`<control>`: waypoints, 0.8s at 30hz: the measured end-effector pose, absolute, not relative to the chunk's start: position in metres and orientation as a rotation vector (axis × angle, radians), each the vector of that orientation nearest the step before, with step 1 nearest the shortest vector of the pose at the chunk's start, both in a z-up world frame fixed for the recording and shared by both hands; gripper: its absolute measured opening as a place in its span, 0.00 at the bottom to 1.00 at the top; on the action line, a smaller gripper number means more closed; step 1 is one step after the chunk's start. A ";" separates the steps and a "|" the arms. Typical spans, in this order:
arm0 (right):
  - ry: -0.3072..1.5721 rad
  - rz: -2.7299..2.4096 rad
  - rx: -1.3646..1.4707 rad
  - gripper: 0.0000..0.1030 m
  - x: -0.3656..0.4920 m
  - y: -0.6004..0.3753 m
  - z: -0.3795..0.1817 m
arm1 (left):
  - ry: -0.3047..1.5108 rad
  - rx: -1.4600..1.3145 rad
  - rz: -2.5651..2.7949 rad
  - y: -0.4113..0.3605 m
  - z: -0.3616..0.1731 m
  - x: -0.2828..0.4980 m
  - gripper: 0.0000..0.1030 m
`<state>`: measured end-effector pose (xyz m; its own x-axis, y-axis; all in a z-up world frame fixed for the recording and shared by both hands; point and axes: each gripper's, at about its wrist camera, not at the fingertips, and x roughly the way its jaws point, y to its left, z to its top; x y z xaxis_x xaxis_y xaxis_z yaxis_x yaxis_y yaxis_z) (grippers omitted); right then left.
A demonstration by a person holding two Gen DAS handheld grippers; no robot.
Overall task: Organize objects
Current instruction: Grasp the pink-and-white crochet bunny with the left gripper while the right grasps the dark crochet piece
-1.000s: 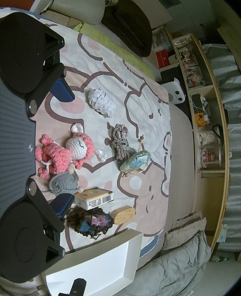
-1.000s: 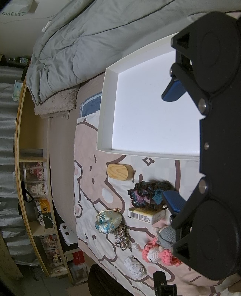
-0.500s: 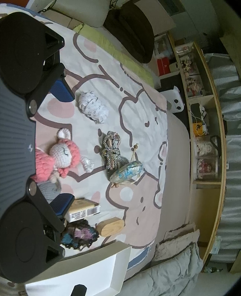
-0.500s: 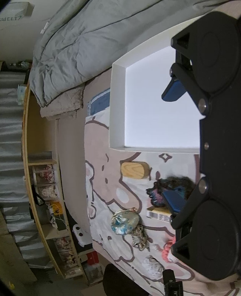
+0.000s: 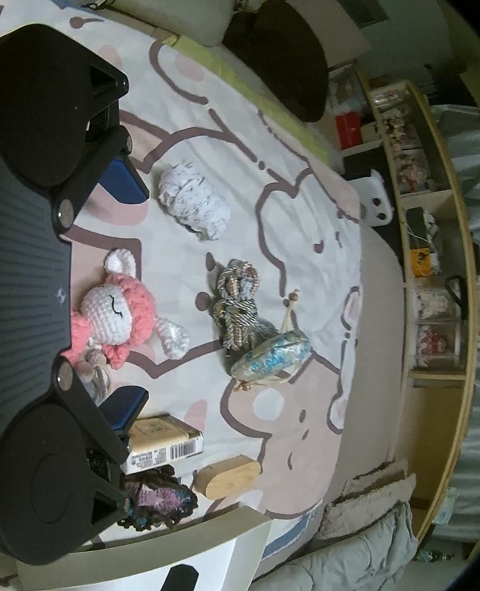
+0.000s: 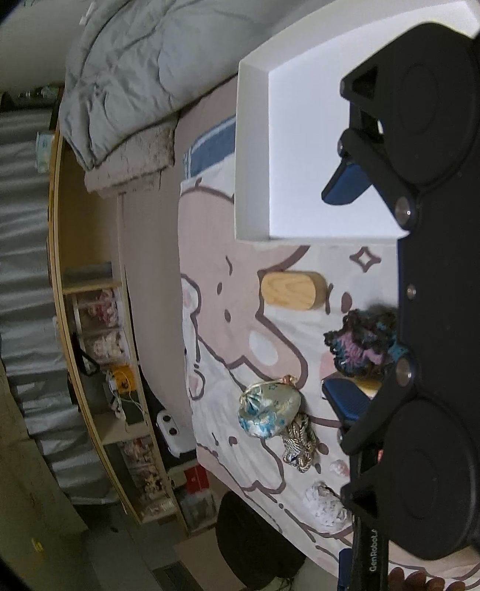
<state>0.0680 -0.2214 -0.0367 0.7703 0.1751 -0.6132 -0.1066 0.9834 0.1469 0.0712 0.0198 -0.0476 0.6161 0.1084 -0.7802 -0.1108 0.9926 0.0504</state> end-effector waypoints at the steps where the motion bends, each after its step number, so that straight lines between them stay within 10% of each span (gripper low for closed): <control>1: 0.681 0.161 0.113 0.91 0.071 -0.220 -0.038 | 0.906 -0.016 0.117 0.021 -0.048 0.072 1.00; 24: 0.878 0.279 0.123 0.57 0.099 -0.194 -0.101 | 1.145 -0.153 0.186 0.038 -0.093 0.094 0.76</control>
<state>0.0990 -0.1938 -0.1005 0.6055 0.2904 -0.7410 -0.1900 0.9569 0.2197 0.0935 0.0378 -0.0934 0.4004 0.0678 -0.9138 -0.2243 0.9742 -0.0260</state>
